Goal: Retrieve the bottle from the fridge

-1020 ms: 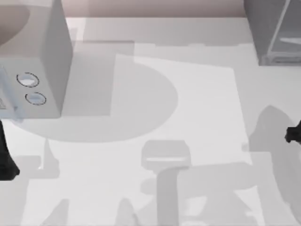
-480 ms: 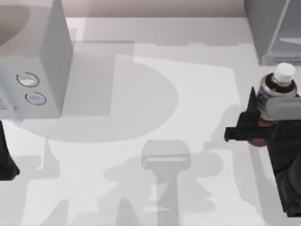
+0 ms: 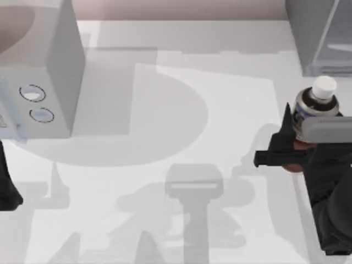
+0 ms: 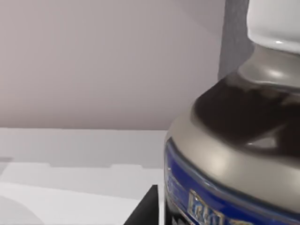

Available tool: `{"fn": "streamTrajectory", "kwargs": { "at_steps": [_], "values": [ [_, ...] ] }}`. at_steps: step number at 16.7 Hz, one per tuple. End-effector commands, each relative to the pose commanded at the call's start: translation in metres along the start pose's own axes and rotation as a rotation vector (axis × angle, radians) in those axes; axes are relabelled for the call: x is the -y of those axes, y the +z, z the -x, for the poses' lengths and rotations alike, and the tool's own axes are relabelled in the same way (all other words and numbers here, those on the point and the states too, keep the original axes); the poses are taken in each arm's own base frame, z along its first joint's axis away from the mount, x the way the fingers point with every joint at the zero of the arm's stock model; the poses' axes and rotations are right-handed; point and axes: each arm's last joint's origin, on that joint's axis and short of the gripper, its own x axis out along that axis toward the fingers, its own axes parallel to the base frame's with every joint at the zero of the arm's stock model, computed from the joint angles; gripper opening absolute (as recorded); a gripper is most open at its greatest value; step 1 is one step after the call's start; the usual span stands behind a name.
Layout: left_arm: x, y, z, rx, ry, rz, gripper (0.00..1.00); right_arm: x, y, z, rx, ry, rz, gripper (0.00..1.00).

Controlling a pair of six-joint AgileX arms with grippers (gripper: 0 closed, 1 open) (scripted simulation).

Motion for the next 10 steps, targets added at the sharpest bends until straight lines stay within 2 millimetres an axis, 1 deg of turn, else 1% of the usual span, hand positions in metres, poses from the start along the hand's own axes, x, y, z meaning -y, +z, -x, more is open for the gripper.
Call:
{"fn": "streamTrajectory", "kwargs": {
  "at_steps": [3,6,10],
  "values": [
    [0.0,0.0,0.0,0.0,0.0,0.0,1.0,0.003,-0.006,-0.006,-0.014,-0.025,0.014,0.0],
    [0.0,0.0,0.0,0.0,0.0,0.0,1.0,0.003,-0.019,-0.021,-0.026,-0.045,0.025,0.0],
    [0.0,0.0,0.0,0.0,0.0,0.0,1.0,-0.001,-0.033,-0.042,-0.009,-0.016,0.008,0.0]
  ]
}}
